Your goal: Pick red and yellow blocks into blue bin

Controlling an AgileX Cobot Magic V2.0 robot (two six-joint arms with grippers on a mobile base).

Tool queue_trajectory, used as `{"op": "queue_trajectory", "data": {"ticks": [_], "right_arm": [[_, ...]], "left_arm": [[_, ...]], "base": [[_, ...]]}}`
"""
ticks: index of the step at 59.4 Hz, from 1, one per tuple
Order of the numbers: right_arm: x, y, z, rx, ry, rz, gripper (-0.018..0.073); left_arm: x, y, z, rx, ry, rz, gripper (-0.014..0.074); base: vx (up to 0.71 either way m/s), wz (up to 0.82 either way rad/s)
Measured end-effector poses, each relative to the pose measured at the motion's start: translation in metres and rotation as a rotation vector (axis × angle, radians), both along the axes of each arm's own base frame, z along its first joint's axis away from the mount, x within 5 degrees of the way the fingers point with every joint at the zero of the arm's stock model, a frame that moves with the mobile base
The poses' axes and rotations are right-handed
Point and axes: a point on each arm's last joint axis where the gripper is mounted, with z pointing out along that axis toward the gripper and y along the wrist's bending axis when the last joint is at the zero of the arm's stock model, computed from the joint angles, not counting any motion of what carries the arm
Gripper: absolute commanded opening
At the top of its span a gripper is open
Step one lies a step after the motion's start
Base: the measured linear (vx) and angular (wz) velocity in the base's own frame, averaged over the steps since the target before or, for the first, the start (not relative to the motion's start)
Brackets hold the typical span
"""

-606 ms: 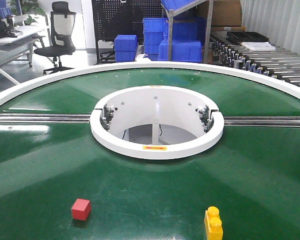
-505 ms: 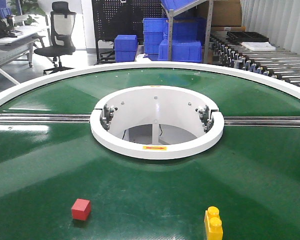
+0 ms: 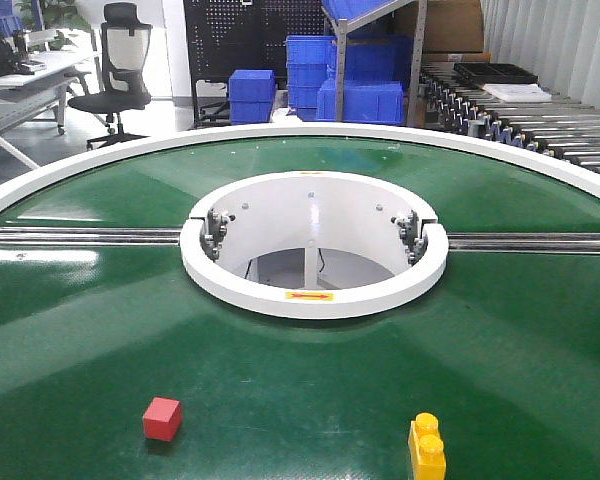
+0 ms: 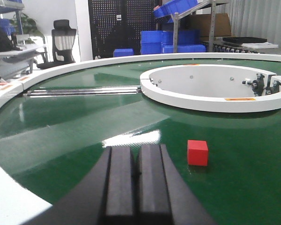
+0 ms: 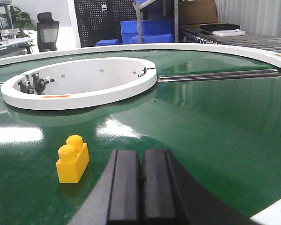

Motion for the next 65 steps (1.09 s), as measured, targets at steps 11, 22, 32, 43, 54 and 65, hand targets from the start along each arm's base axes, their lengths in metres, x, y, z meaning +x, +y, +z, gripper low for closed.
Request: {"op": "queue_trajectory", "data": {"ticks": [11,22,32,43,54,65], "right_arm": [[0.0,0.0,0.006,-0.005,-0.067,0.002,-0.001],[-0.009,0.0,0.051,-0.07,-0.172,-0.008,-0.001],[-0.026,-0.002,0.115,-0.078,-0.227,-0.026,-0.001],[-0.012,-0.004,0.148,-0.109,-0.011,-0.041,-0.001],[0.028,-0.006,0.13,-0.109,0.373,-0.038,-0.001],[0.057,-0.006,0.106,-0.107,0.62,-0.032,-0.0009]], "left_arm": [[0.0,0.0,0.006,-0.07,-0.058,-0.004,-0.0007],[-0.01,0.0,0.052,-0.124,-0.211,-0.015,-0.0007],[-0.035,0.001,0.115,-0.154,-0.359,-0.032,-0.0007],[-0.031,0.0,0.157,-0.147,-0.202,-0.026,-0.0007],[0.007,-0.001,0.142,-0.12,0.197,-0.005,-0.0007],[0.035,-0.003,0.117,-0.111,0.501,0.01,-0.0007]], "base": [[0.0,0.0],[0.0,0.0],[0.0,0.0],[0.0,0.0],[0.0,0.0],[0.0,0.0]]}}
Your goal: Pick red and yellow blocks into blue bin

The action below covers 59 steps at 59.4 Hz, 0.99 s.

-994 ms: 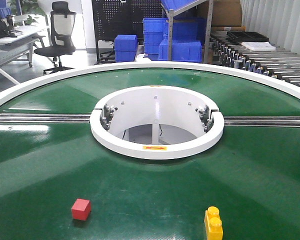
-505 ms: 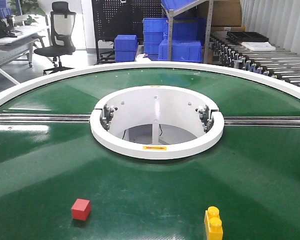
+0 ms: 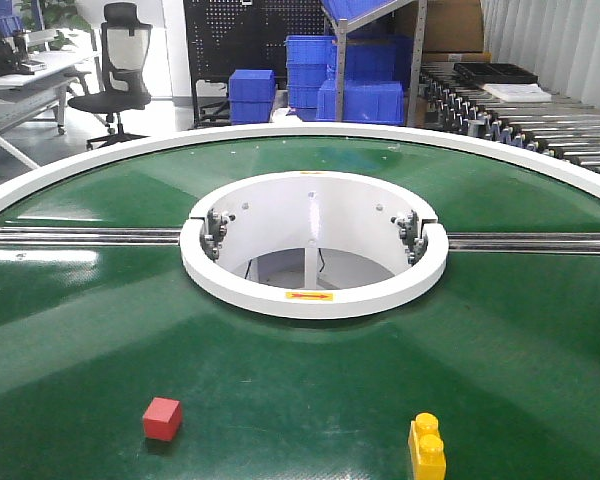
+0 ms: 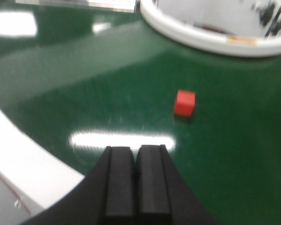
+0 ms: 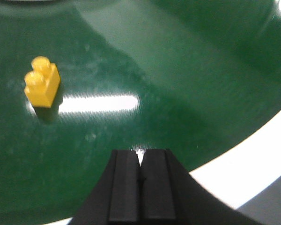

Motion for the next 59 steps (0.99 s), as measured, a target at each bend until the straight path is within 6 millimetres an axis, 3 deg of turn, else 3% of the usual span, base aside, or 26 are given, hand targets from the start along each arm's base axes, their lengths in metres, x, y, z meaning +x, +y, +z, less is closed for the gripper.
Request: {"op": "queue_trajectory", "data": {"ticks": [11,18,28,35,40,50,59], "right_arm": [[0.018,0.0,-0.014,0.012,0.123,-0.001,0.0068],[0.024,0.003,-0.02,0.032,0.17,0.019,0.0239],[0.03,0.012,-0.026,0.068,0.212,0.114,0.0561],[0.036,0.017,-0.03,0.1,0.236,0.168,0.068],[0.043,0.025,-0.032,0.093,0.264,0.235,0.0696],[0.062,0.055,-0.035,0.021,0.332,0.419,0.0659],[0.086,0.076,-0.038,-0.062,0.391,0.43,0.063]], "left_arm": [[0.013,0.0,-0.008,0.005,0.081,0.0,0.0029],[0.017,0.0,-0.014,0.043,0.142,-0.014,0.0169],[0.019,-0.009,-0.015,0.074,0.156,-0.109,0.0454],[0.017,-0.018,-0.015,0.089,0.152,-0.202,0.058],[0.016,-0.025,-0.015,0.101,0.148,-0.269,0.0615],[0.013,-0.033,-0.015,0.121,0.141,-0.357,0.0601],[0.012,-0.036,-0.015,0.124,0.14,-0.38,0.0575]], "base": [[0.0,0.0],[0.0,0.0],[0.0,0.0],[0.0,0.0],[0.0,0.0],[0.0,0.0],[0.0,0.0]]}}
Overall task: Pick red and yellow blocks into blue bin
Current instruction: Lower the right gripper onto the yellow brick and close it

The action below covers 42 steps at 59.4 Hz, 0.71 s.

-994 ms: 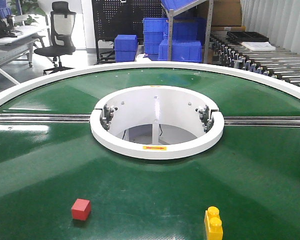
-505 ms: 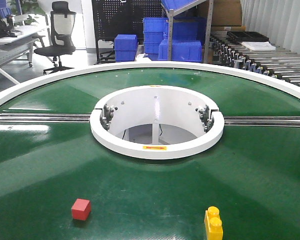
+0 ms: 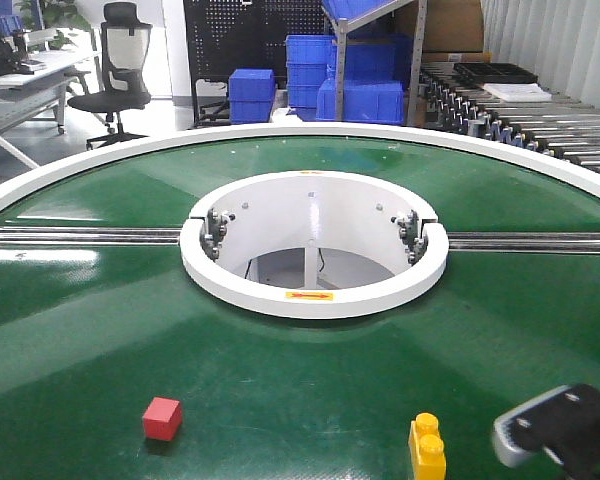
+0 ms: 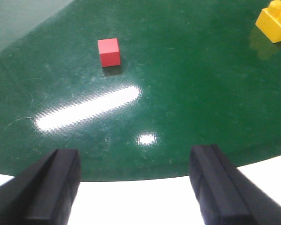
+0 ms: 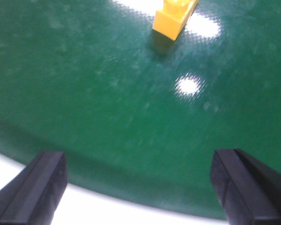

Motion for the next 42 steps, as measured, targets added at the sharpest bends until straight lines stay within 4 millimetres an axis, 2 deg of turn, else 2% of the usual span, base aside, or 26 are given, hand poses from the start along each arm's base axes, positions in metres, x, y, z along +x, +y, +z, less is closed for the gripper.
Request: {"op": "queue_trajectory", "data": {"ticks": [7,20,30,42], "right_arm": [[0.029,0.011,-0.001,-0.036,0.011,-0.078,0.0625],[0.083,0.03,-0.004,0.005,0.035,-0.218,0.0622],[0.122,0.038,-0.021,0.039,0.076,-0.339,0.0617],[0.16,0.051,-0.049,0.018,0.118,-0.367,0.0613]], "left_arm": [[0.0,0.0,0.0,0.0,0.0,0.0,0.0565],[0.0,0.0,0.0,0.0,0.0,0.0,0.0555],[0.0,0.0,0.0,0.0,0.0,0.0,0.0555],[0.0,0.0,0.0,0.0,0.001,0.0,0.0555]], "base": [[0.0,0.0],[0.0,0.0],[0.0,0.0],[0.0,0.0]]}}
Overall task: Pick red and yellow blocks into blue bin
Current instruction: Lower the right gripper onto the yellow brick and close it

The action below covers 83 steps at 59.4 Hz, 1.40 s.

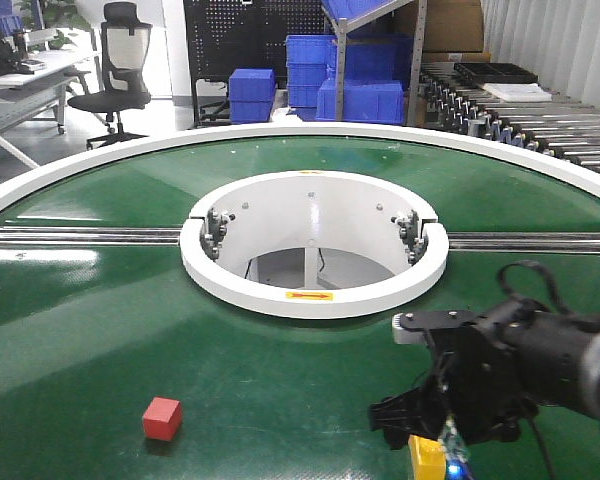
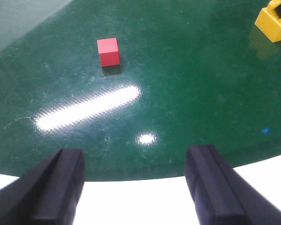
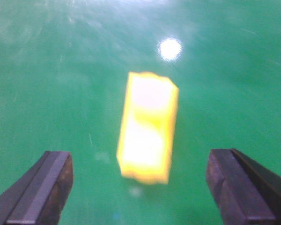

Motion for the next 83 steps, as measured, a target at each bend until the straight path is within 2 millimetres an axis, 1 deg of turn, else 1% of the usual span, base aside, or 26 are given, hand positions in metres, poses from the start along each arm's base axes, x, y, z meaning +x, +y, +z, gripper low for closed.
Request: {"op": "queue_trajectory", "data": {"ticks": [6,10,23,28,41,45,49,52,57,60,68,72,76,78,83], "right_arm": [[0.015,0.004,-0.016,-0.025,0.018,0.005,0.0609],[0.021,0.005,-0.024,-0.042,0.027,-0.011,0.0603],[0.029,0.006,-0.046,-0.07,0.06,-0.041,0.0573],[0.03,0.006,-0.048,-0.073,0.066,-0.041,0.0536],[0.029,0.005,-0.049,-0.083,0.08,-0.041,0.0351],[0.028,0.005,-0.05,-0.087,0.086,-0.042,0.0321],[0.028,0.005,-0.048,-0.087,0.085,-0.042,0.0313],[0.027,0.004,-0.043,-0.087,0.078,-0.039,0.0314],[0.024,0.003,-0.028,-0.087,0.058,-0.02,0.0314],[0.02,0.002,-0.014,-0.083,0.039,-0.001,0.0314],[0.004,0.0,0.032,-0.049,-0.019,0.077,0.0314],[-0.007,-0.001,0.055,-0.027,-0.052,0.123,0.0314],[-0.02,-0.003,0.072,-0.01,-0.086,0.169,0.0314],[-0.03,-0.006,0.081,-0.006,-0.107,0.194,0.0314],[-0.055,-0.013,0.091,0.006,-0.142,0.242,0.0314]], "left_arm": [[0.0,0.0,0.0,0.0,0.0,0.0,0.0555],[0.0,0.0,0.0,0.0,0.0,0.0,0.0555],[0.0,0.0,0.0,0.0,0.0,0.0,0.0555],[0.0,0.0,0.0,0.0,0.0,0.0,0.0555],[0.0,0.0,0.0,0.0,0.0,0.0,0.0555],[0.0,0.0,0.0,0.0,0.0,0.0,0.0555],[0.0,0.0,0.0,0.0,-0.001,0.0,0.0555],[0.0,0.0,0.0,0.0,-0.001,0.0,0.0555],[0.0,0.0,0.0,-0.001,-0.003,0.0,0.0555],[0.001,0.0,0.001,-0.004,-0.011,0.0,0.0555],[0.001,-0.001,0.002,-0.01,-0.027,0.001,0.0555],[0.001,-0.001,0.002,-0.01,-0.027,0.001,0.0555],[0.001,-0.001,0.002,-0.01,-0.027,0.001,0.0555],[0.001,-0.001,0.002,-0.01,-0.027,0.001,0.0555],[0.001,-0.001,0.002,-0.01,-0.027,0.001,0.0555]], "base": [[0.0,0.0],[0.0,0.0],[0.0,0.0],[0.0,0.0],[0.0,0.0],[0.0,0.0],[0.0,0.0],[0.0,0.0],[0.0,0.0],[0.0,0.0],[0.0,0.0],[0.0,0.0],[0.0,0.0],[0.0,0.0],[0.0,0.0]]}}
